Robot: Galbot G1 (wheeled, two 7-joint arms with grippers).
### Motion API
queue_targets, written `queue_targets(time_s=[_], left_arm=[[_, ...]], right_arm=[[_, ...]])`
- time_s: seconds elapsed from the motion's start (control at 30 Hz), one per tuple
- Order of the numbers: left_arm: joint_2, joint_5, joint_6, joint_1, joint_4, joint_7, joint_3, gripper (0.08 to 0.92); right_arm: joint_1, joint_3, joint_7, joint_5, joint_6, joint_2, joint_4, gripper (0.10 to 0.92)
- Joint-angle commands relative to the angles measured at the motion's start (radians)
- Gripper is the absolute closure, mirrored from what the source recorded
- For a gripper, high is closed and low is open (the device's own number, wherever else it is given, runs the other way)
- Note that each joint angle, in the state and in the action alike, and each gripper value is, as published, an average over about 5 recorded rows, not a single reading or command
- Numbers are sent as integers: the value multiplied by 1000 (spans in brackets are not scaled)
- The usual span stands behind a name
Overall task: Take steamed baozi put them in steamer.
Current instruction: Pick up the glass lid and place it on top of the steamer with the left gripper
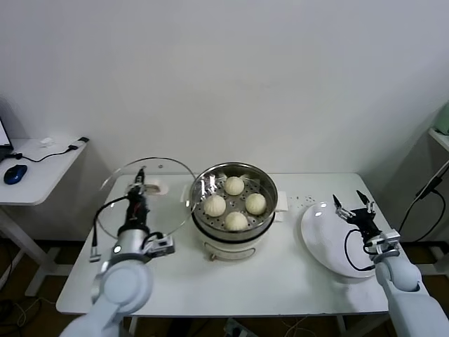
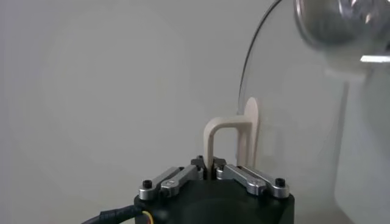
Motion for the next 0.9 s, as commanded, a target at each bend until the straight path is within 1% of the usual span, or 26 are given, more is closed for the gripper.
queue_targets(time_s=[0.03,0.07,0.27,0.4,0.6,0.9], left_arm=[[-261,159,74,-300,178,118,276,849],[-292,166,74,-314,199,119,283,849],[-424,196,74,-344,309,117,318,849],[-492,201,74,-336,384,99,324,849],[-523,206,74,-329,442,70,335,849],[-532,209,74,-321,485,48,316,849]], right_arm=[[5,13,3,-7,2,-6,-16,203],[-1,19,3,-8,2,-7,-15,203],[-29,41,2,-13,8,-5,-10,203],[-37,49,1,-10,13,-4,-10,203],[-40,54,-3,-9,18,-4,-17,203],[-32,47,-5,-13,17,-5,-23,203]])
